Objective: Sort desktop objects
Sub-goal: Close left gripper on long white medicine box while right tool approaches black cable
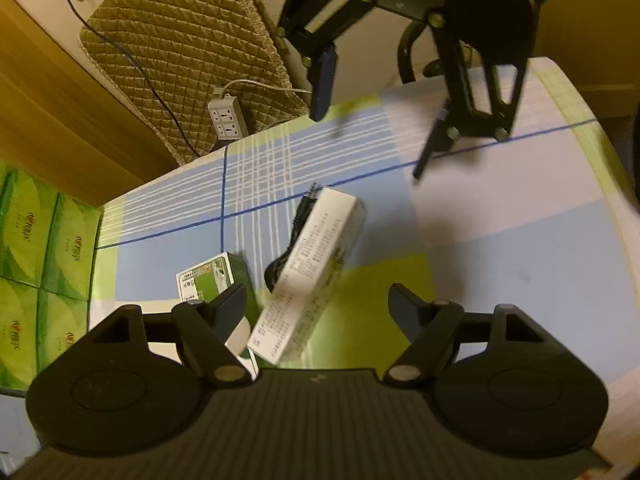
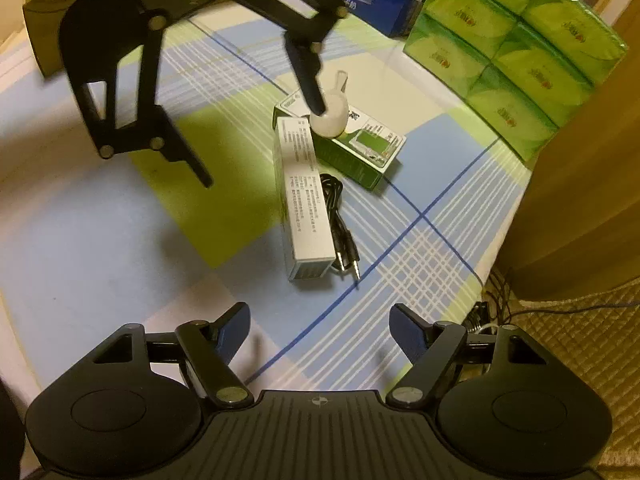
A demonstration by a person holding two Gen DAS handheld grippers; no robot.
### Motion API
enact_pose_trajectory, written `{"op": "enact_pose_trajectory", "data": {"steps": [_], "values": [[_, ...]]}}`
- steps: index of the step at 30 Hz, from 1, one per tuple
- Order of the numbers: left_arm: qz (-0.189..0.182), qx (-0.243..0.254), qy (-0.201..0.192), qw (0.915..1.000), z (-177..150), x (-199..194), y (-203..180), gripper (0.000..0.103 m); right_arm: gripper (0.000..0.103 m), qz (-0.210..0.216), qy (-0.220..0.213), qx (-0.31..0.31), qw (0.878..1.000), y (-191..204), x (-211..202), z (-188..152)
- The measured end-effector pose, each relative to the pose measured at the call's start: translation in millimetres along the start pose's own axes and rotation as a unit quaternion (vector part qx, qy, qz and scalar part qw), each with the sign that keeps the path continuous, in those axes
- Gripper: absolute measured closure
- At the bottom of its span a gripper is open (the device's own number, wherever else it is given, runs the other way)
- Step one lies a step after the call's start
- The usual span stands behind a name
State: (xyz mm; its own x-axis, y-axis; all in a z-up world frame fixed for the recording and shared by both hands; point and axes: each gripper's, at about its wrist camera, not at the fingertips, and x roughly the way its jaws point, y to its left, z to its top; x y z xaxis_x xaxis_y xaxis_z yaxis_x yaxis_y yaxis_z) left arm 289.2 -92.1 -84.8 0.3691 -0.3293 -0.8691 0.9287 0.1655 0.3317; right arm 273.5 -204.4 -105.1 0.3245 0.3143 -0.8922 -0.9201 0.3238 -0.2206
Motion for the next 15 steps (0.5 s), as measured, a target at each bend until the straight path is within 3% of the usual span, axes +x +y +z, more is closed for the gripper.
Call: {"op": "enact_pose_trajectory", "data": {"steps": [10, 15], "values": [[-0.030, -0.007, 0.009, 0.9995, -3, 21, 14, 0.061, 0.029, 0.006, 0.005, -0.002, 1.000, -5, 13, 2], [-0.031, -0.028, -0.002, 0.9991, -6, 17, 14, 0.077, 0.035, 0.006, 0.004, 0.000, 1.000, -6, 15, 6]]}}
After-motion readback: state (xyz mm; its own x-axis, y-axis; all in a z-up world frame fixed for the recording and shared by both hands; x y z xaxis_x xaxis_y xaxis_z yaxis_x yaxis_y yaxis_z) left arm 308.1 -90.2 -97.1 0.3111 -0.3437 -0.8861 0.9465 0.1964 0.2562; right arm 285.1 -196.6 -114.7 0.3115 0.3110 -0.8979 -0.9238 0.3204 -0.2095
